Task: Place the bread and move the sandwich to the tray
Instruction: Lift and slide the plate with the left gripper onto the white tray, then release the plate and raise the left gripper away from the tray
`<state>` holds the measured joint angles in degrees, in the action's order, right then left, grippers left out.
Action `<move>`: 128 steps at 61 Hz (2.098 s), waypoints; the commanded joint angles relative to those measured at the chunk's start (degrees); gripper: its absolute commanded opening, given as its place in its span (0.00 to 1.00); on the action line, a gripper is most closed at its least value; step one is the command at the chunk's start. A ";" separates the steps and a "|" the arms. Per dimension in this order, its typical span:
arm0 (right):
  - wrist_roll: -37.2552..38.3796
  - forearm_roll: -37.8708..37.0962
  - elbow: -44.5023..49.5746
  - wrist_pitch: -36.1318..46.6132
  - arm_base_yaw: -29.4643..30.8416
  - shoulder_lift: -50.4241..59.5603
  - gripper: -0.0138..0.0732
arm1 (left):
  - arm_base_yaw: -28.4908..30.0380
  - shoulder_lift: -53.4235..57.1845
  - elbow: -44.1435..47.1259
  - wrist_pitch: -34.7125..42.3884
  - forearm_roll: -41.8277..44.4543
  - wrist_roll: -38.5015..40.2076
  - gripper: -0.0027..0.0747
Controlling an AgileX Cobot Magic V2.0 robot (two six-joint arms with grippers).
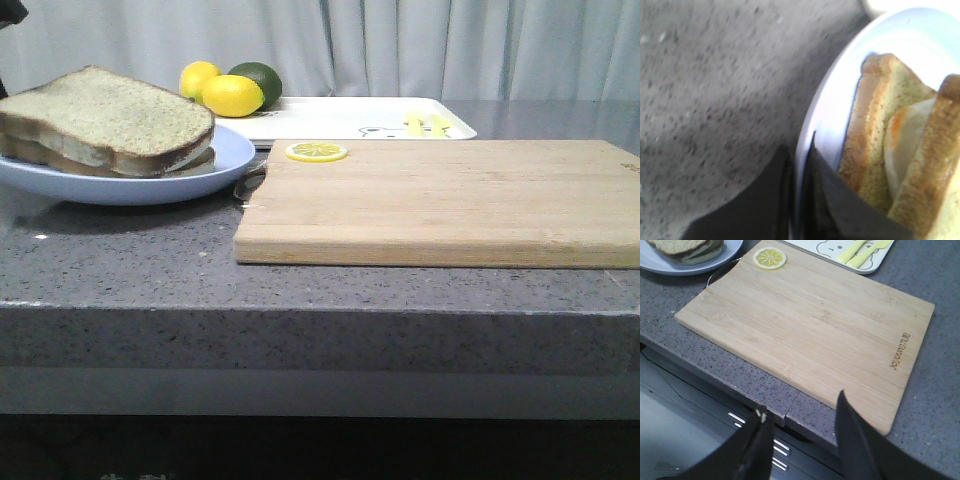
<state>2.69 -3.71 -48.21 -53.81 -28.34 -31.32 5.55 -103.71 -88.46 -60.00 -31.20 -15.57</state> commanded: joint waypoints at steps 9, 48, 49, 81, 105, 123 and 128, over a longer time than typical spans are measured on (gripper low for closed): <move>-0.01 -0.64 -1.28 3.56 0.33 -0.07 0.53 | -1.66 2.04 -5.41 5.44 -10.46 0.22 0.01; -0.01 -0.64 -1.28 3.52 0.33 -0.07 0.53 | -6.00 -15.94 -28.74 5.58 -7.34 20.84 0.01; -0.01 -0.64 -1.28 3.52 0.33 -0.07 0.53 | -6.00 -16.42 -29.36 5.30 -7.28 21.50 0.01; -0.01 -0.64 -1.28 3.52 0.33 -0.07 0.53 | -5.55 -21.70 -42.33 0.04 -6.86 24.20 0.40; -0.01 -0.64 -1.28 3.52 0.33 -0.07 0.53 | -6.03 -13.12 -42.72 -1.96 2.19 18.84 0.55; -0.01 -0.64 -1.28 3.52 0.33 -0.07 0.53 | -9.28 2.25 -30.82 6.11 11.96 18.84 0.55; -0.01 -0.64 -1.28 3.52 0.33 -0.07 0.53 | -10.51 8.52 -22.18 12.27 12.07 17.46 0.55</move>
<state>2.69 -3.71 -48.21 -53.89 -28.34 -31.32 -3.55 -103.16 -115.74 -56.07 -18.60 3.14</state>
